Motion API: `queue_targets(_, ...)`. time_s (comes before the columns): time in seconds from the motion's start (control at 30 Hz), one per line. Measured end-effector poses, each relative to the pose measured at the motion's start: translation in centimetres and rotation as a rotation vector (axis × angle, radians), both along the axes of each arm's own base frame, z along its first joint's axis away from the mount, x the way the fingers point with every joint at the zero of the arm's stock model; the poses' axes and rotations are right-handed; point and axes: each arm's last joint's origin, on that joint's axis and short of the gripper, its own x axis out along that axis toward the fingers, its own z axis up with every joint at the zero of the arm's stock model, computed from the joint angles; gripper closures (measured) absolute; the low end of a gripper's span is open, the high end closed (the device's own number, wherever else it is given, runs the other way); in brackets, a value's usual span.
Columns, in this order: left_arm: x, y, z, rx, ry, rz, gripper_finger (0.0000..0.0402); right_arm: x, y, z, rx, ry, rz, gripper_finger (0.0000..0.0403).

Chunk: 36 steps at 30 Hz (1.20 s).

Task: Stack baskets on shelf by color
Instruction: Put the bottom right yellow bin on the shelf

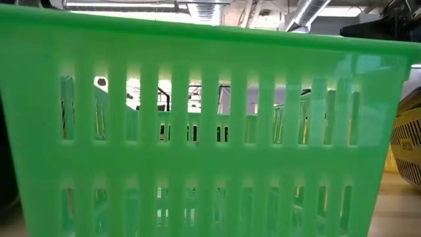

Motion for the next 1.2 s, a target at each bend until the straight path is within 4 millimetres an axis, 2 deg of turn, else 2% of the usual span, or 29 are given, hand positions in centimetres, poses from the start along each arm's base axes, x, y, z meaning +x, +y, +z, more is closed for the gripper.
queue_targets(0.1,0.0,-0.1,0.8,-0.013,-0.077,-0.037,0.0397,0.0,0.0,0.1,0.037,-0.013,0.01,0.0375)
queue_targets(0.2,-0.1,-0.2,1.5,0.034,-0.142,-0.061,0.0397,-0.3,0.1,1.0,0.049,-0.11,0.082,0.0376)
queue_targets(0.37,-0.6,0.0,3.2,0.113,-0.292,-0.032,0.0397,-1.6,0.2,3.8,-0.037,-0.419,0.191,0.0381)
queue_targets(0.5,-1.0,0.0,4.2,0.105,-0.386,-0.038,0.0395,-2.5,-0.1,6.3,-0.068,-0.49,0.145,0.0355)
queue_targets(0.6,-1.6,0.1,5.7,0.105,-0.429,-0.033,0.0374,-2.9,-0.4,8.9,-0.064,-0.49,0.071,0.0323)
queue_targets(0.7,-2.1,0.3,7.8,0.143,-0.462,-0.021,0.0333,-2.7,-0.5,12.3,-0.084,-0.487,0.025,0.0285)
queue_targets(0.83,-2.5,0.3,11.1,0.228,-0.473,0.009,0.0272,-1.2,-0.2,16.8,-0.156,-0.429,-0.001,0.0235)
queue_targets(0.93,-2.4,0.2,13.7,0.301,-0.425,-0.012,0.0241,0.0,0.0,20.8,-0.186,-0.389,0.012,0.0208)
queue_targets(1.07,-2.1,0.1,17.2,0.344,-0.301,-0.06,0.0232,1.6,0.4,25.6,-0.209,-0.244,0.036,0.0199)
queue_targets(1.2,-2.1,0.2,19.8,0.364,-0.116,-0.053,0.0243,2.5,0.6,29.3,-0.179,-0.056,0.073,0.0211)
